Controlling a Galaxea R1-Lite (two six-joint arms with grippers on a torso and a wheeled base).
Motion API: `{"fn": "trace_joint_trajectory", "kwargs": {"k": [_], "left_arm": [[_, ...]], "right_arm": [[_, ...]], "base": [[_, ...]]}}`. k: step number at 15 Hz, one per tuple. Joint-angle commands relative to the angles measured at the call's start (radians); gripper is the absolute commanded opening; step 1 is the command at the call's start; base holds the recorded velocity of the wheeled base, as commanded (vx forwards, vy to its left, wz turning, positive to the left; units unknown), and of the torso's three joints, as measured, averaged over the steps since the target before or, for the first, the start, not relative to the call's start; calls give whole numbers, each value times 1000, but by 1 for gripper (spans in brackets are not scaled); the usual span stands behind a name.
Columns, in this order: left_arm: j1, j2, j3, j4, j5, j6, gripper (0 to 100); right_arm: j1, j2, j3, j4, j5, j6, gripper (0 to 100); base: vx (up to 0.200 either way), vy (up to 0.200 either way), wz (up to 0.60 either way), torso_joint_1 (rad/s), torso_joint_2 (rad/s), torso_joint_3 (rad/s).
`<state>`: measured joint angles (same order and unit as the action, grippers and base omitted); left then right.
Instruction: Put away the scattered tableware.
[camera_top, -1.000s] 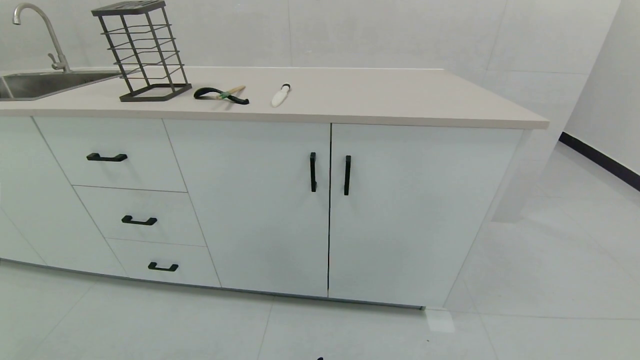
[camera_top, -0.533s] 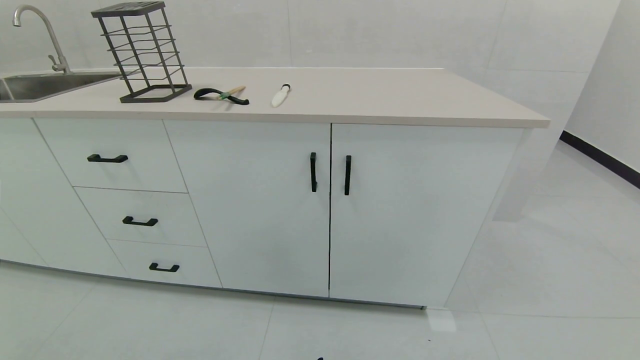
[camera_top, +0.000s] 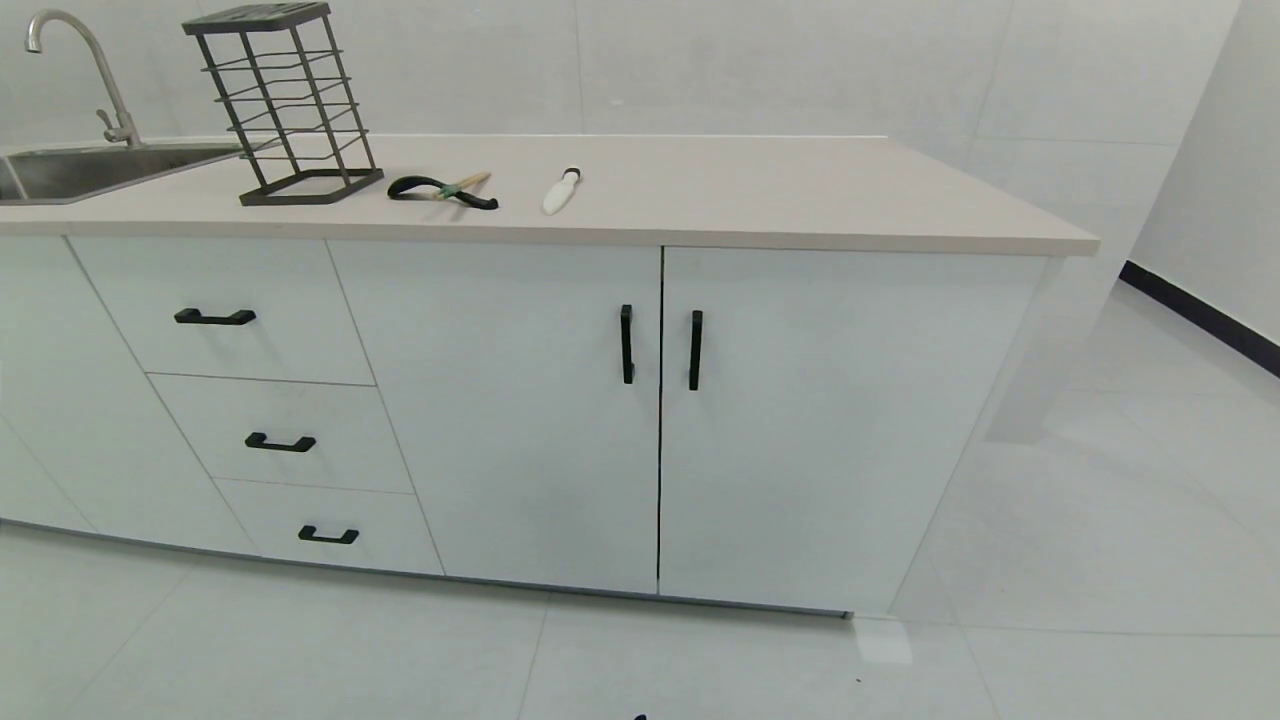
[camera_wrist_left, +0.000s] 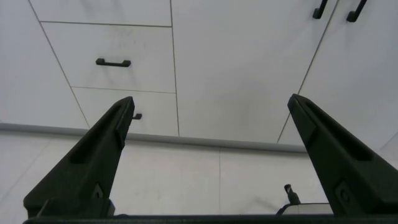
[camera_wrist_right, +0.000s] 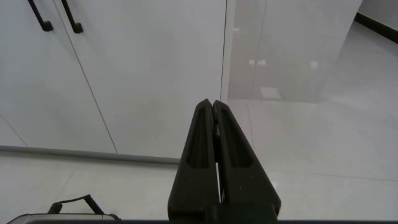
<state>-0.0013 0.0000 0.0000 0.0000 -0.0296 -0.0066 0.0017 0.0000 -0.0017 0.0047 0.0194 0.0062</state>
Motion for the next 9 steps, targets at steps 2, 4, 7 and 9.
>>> {"fn": "trace_joint_trajectory", "kwargs": {"k": [2, 4, 7, 9], "left_arm": [[1, 0, 0, 0, 0, 8, 100], [1, 0, 0, 2, -3, 14, 100], [1, 0, 0, 2, -9, 20, 100], [1, 0, 0, 2, -7, -4, 100]], "right_arm": [[0, 0, 0, 0, 1, 1, 0], [0, 0, 0, 0, 1, 0, 0], [0, 0, 0, 1, 1, 0, 0], [0, 0, 0, 0, 1, 0, 0]], "base": [[0, 0, 0, 0, 0, 0], [0, 0, 0, 0, 0, 0], [0, 67, 0, 2, 1, -1], [0, 200, 0, 5, 2, 9]]}}
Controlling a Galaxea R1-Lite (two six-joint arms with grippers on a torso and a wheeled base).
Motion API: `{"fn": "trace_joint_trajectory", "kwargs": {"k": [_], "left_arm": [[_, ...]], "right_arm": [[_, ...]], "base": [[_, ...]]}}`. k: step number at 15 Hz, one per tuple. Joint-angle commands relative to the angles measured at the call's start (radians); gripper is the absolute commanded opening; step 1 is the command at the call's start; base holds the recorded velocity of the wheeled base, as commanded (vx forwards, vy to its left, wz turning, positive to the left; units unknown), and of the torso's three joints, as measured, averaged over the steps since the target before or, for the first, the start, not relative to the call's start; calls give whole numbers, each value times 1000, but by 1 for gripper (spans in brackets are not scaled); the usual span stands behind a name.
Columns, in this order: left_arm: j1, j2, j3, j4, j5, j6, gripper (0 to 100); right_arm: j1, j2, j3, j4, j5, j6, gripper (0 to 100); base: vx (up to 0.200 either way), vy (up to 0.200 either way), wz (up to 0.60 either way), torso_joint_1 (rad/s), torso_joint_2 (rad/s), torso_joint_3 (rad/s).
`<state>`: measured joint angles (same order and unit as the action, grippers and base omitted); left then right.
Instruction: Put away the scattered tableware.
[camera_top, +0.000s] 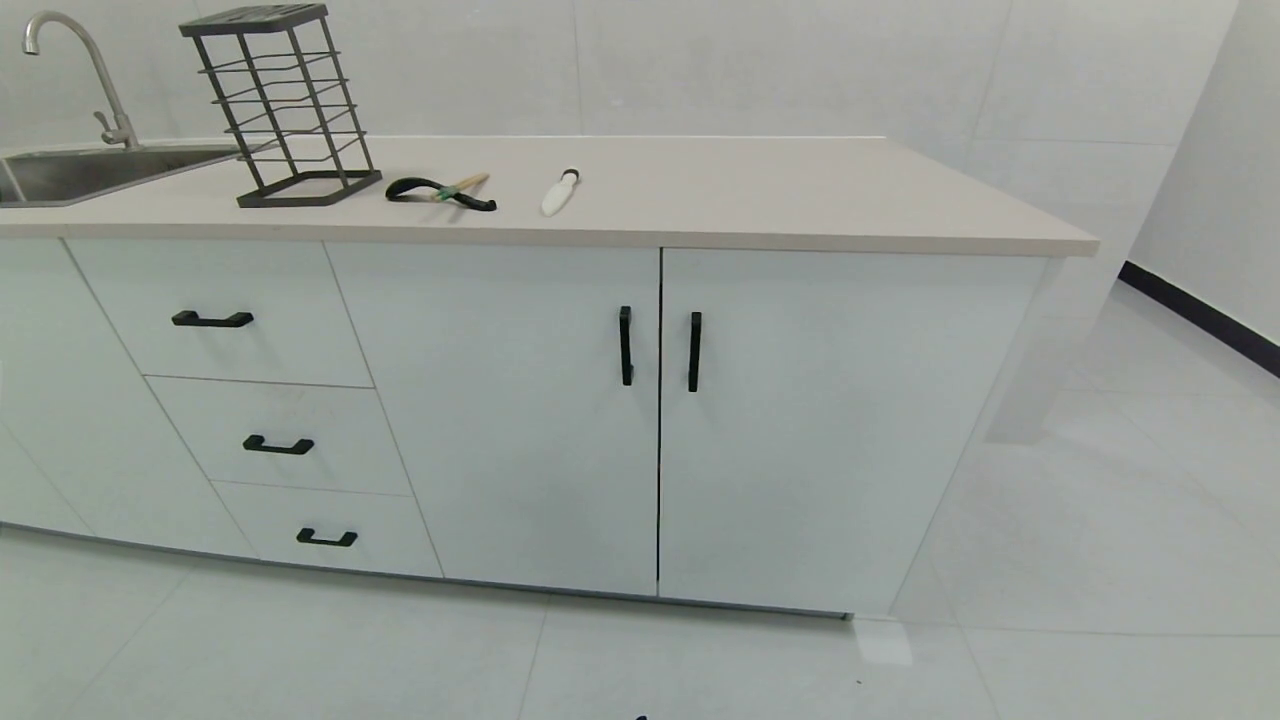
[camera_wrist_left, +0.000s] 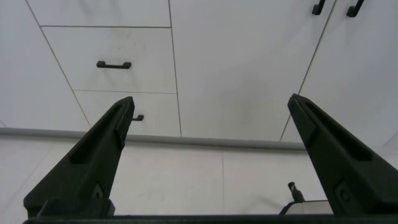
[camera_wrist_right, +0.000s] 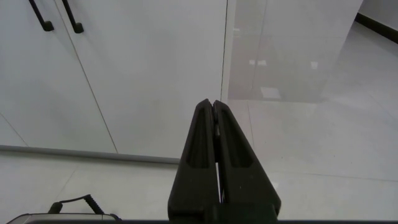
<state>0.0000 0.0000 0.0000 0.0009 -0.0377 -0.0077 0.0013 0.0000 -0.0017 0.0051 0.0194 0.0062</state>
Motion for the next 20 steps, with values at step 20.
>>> {"fn": "trace_joint_trajectory", "kwargs": {"k": [20], "left_arm": [[-8, 25, 0, 1, -16, 17, 100]], "right_arm": [[0, 0, 0, -1, 1, 0, 0]], "base": [[-10, -50, 0, 1, 0, 1]]}}
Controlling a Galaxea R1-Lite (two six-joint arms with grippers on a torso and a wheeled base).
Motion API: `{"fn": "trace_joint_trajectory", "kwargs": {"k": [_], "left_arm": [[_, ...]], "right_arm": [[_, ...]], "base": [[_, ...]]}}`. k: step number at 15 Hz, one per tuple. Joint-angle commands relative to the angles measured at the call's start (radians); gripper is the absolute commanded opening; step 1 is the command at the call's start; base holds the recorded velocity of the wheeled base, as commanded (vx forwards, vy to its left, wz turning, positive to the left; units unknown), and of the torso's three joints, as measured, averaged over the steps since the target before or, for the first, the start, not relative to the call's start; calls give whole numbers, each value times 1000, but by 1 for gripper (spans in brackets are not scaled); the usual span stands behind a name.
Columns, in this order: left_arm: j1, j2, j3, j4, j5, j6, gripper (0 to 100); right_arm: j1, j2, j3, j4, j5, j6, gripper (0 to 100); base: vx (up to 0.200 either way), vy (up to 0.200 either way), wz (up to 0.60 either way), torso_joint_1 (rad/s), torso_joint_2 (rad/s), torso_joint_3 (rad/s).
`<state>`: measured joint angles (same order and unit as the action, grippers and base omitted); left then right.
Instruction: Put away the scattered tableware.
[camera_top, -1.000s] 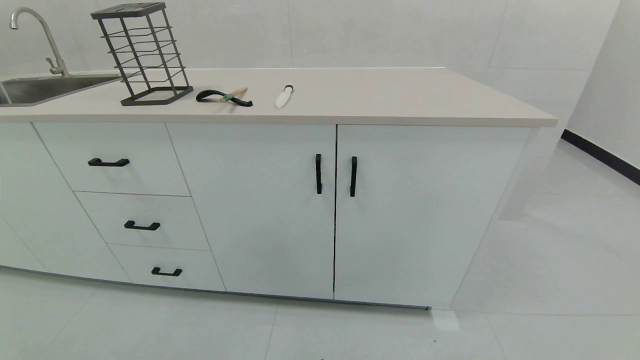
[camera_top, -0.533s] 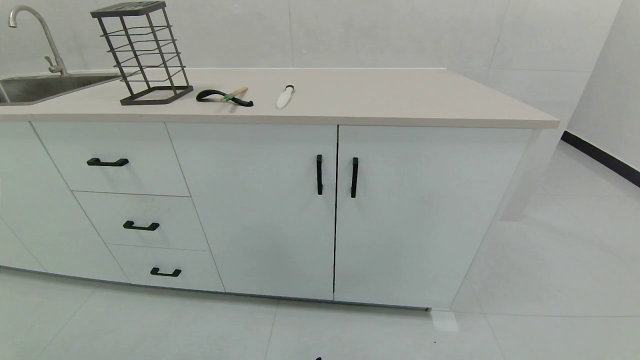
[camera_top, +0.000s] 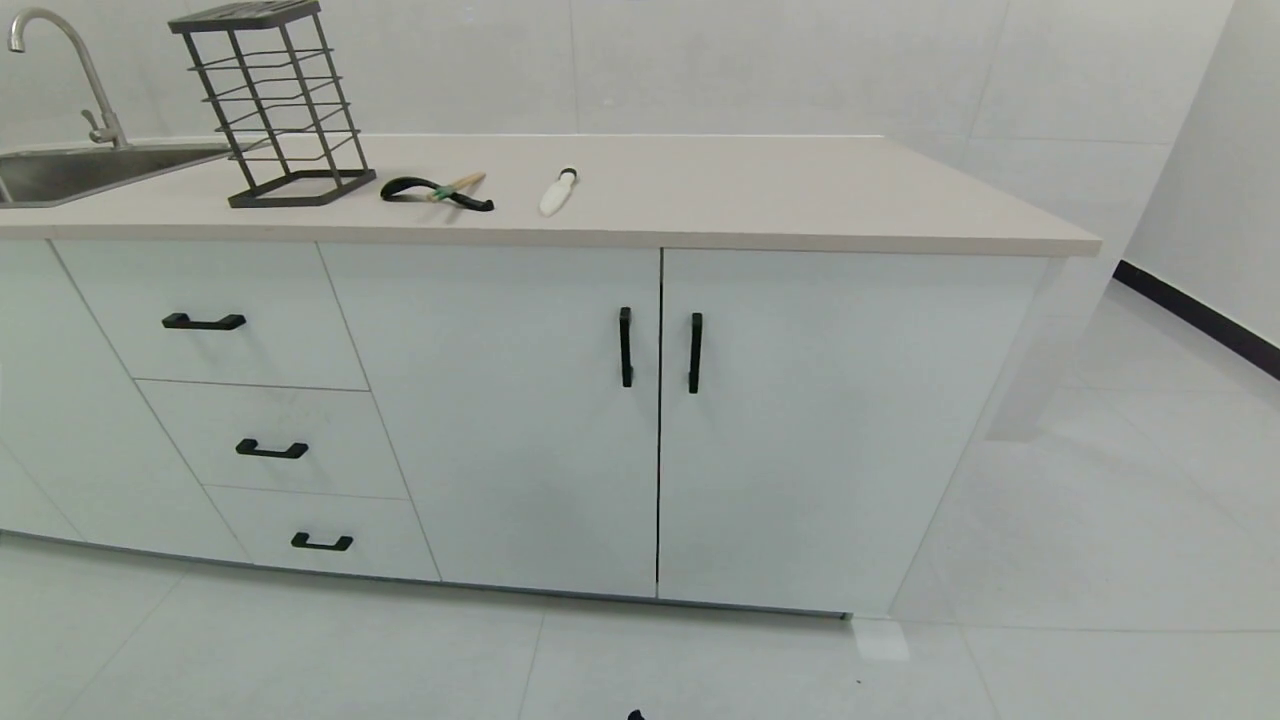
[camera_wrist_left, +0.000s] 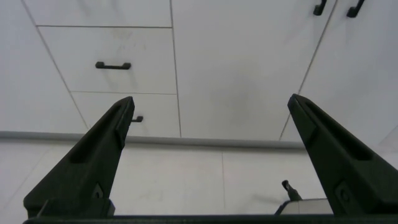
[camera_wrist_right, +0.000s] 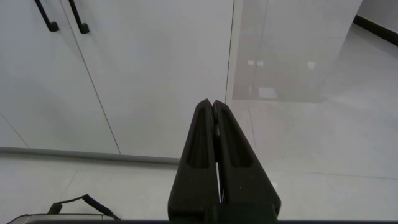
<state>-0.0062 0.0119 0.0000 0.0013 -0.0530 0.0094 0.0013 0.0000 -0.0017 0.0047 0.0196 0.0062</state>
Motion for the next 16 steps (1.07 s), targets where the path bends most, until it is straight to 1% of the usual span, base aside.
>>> {"fn": "trace_joint_trajectory", "kwargs": {"k": [1, 2, 4, 5, 6, 7, 10, 11, 14, 16], "left_arm": [[3, -4, 0, -1, 2, -3, 100], [5, -12, 0, -1, 5, 1, 100], [5, -12, 0, -1, 10, -29, 100], [5, -12, 0, 0, 5, -35, 100], [5, -12, 0, 0, 5, -34, 100], [3, -12, 0, 0, 4, -20, 100], [5, -12, 0, 0, 4, -25, 100], [5, -12, 0, 0, 5, -32, 100], [5, -12, 0, 0, 2, -20, 100], [5, -12, 0, 0, 2, -22, 100]], "right_arm": [[0, 0, 0, 0, 0, 0, 0], [0, 0, 0, 0, 0, 0, 0], [0, 0, 0, 0, 0, 0, 0], [0, 0, 0, 0, 0, 0, 0], [0, 0, 0, 1, 0, 0, 0], [0, 0, 0, 0, 0, 0, 0], [0, 0, 0, 0, 0, 0, 0], [0, 0, 0, 1, 0, 0, 0], [0, 0, 0, 0, 0, 0, 0], [0, 0, 0, 0, 0, 1, 0]], "base": [[0, 0, 0, 0, 0, 0], [0, 0, 0, 0, 0, 0], [0, 0, 0, 0, 0, 0], [0, 0, 0, 0, 0, 0], [0, 0, 0, 0, 0, 0], [0, 0, 0, 0, 0, 0], [0, 0, 0, 0, 0, 0], [0, 0, 0, 0, 0, 0], [0, 0, 0, 0, 0, 0], [0, 0, 0, 0, 0, 0]]}}
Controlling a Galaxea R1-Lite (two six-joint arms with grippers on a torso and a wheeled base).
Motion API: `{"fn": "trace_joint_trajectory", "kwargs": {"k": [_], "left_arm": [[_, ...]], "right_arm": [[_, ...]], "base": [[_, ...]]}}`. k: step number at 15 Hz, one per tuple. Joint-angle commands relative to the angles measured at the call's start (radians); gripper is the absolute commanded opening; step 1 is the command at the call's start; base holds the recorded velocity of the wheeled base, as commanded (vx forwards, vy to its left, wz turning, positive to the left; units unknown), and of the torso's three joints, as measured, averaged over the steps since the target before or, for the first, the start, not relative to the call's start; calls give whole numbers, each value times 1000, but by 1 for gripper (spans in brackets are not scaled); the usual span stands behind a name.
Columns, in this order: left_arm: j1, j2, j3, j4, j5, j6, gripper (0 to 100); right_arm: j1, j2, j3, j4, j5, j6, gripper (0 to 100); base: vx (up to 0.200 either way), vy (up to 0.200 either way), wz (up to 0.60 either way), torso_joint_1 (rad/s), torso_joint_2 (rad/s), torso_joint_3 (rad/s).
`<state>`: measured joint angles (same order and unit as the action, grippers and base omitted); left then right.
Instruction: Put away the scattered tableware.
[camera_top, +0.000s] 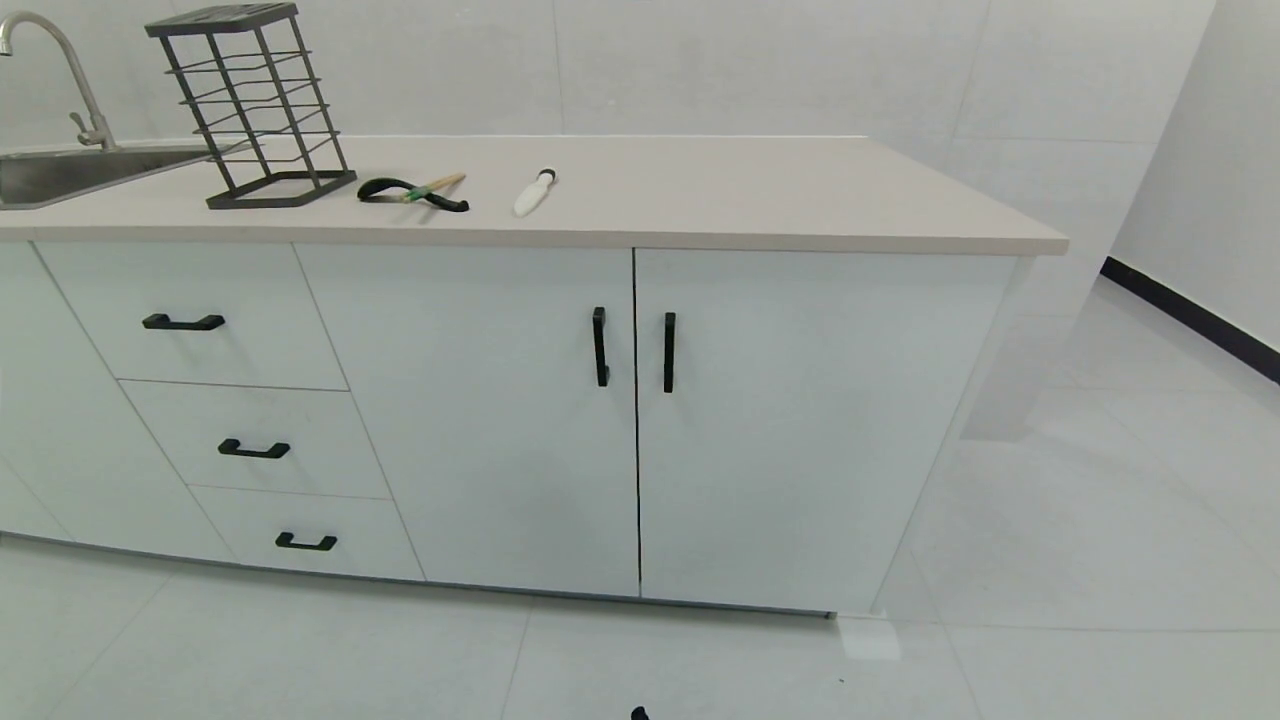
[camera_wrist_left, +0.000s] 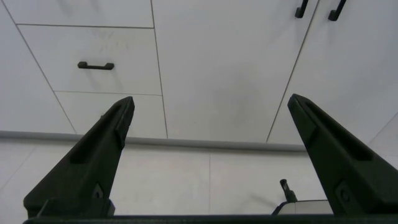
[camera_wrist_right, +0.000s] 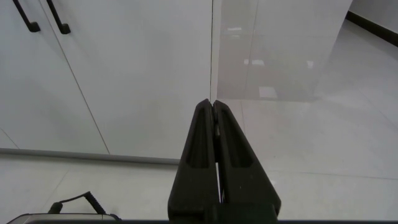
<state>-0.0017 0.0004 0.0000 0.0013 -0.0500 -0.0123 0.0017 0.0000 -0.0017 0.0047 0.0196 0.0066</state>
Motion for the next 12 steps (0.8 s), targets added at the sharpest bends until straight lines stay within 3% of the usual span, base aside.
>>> {"fn": "trace_joint_trajectory", "kwargs": {"k": [1, 7, 9, 11, 12], "left_arm": [[0, 0, 0, -1, 1, 2, 100], [0, 0, 0, -1, -2, 14, 100], [0, 0, 0, -1, 1, 3, 100], [0, 0, 0, -1, 10, -37, 100], [0, 0, 0, -1, 13, -32, 100]], "right_arm": [[0, 0, 0, 1, 0, 0, 0], [0, 0, 0, 0, 0, 0, 0], [0, 0, 0, 0, 0, 0, 0], [0, 0, 0, 0, 0, 0, 0], [0, 0, 0, 1, 0, 0, 0]], "base": [[0, 0, 0, 0, 0, 0], [0, 0, 0, 0, 0, 0], [0, 0, 0, 0, 0, 0], [0, 200, 0, 2, 0, 0], [0, 200, 0, 2, 2, 7]]}}
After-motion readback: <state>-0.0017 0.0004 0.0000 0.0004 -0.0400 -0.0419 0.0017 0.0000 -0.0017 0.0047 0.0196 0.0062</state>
